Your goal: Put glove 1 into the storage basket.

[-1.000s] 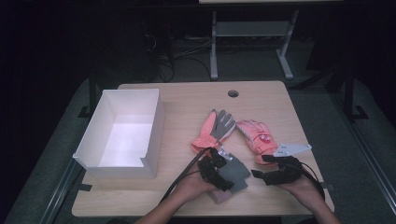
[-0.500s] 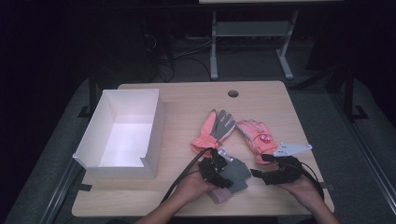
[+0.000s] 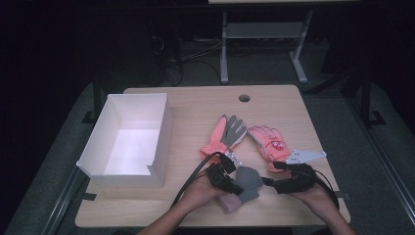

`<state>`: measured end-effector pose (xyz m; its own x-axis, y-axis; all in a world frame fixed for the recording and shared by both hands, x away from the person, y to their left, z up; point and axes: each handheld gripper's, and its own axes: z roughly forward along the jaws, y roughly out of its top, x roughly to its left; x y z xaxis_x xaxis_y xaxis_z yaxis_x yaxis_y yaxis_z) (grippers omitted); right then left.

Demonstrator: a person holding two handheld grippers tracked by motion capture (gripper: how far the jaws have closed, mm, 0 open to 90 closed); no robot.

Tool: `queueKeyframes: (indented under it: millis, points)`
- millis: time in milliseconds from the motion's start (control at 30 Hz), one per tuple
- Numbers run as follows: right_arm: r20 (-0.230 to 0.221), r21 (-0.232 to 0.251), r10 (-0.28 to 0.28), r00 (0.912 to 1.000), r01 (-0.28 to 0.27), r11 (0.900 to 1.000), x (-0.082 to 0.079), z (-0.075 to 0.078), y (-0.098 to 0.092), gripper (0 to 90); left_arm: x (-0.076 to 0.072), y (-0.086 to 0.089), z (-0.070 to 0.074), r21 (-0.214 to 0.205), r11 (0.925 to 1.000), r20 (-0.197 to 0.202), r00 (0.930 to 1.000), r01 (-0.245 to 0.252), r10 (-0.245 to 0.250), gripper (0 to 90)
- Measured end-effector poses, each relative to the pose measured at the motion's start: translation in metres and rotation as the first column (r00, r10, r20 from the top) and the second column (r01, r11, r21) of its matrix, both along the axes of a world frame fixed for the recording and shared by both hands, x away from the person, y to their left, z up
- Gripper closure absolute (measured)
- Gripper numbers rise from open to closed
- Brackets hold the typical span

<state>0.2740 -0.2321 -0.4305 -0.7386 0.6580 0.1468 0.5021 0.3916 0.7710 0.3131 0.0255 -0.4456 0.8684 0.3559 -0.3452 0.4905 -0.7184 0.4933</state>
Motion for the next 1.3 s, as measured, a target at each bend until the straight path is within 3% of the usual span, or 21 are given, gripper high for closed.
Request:
queueKeyframes:
  millis: [267,467,767,1100,1300]
  points:
    - [-0.004,0.003,0.009,1.0,-0.009,1.0,-0.001,0.0,0.002,24.0,0.002,0.007,0.015,-0.017,0.9998,0.006,0.9999,-0.011,0.011,66.9]
    - [-0.014,-0.001,0.028,0.9995,-0.028,0.9996,-0.002,-0.001,0.005,17.1,0.005,0.013,0.023,-0.026,0.9993,0.002,0.9996,-0.026,0.026,66.9]
    - [-0.02,-0.003,0.053,0.9984,-0.053,0.9986,0.002,-0.002,0.013,12.4,0.011,0.033,0.038,-0.035,0.9964,0.004,0.997,-0.077,0.077,66.9]
    - [-0.02,-0.042,0.062,0.9979,-0.063,0.9971,0.002,-0.006,0.023,9.5,0.022,0.056,0.065,-0.083,0.9847,0.034,0.987,-0.154,0.157,66.8]
    - [-0.042,-0.054,0.071,0.9966,-0.073,0.9959,0.002,-0.009,0.026,9.6,0.03,0.066,0.087,-0.1,0.9784,0.054,0.981,-0.181,0.187,66.8]
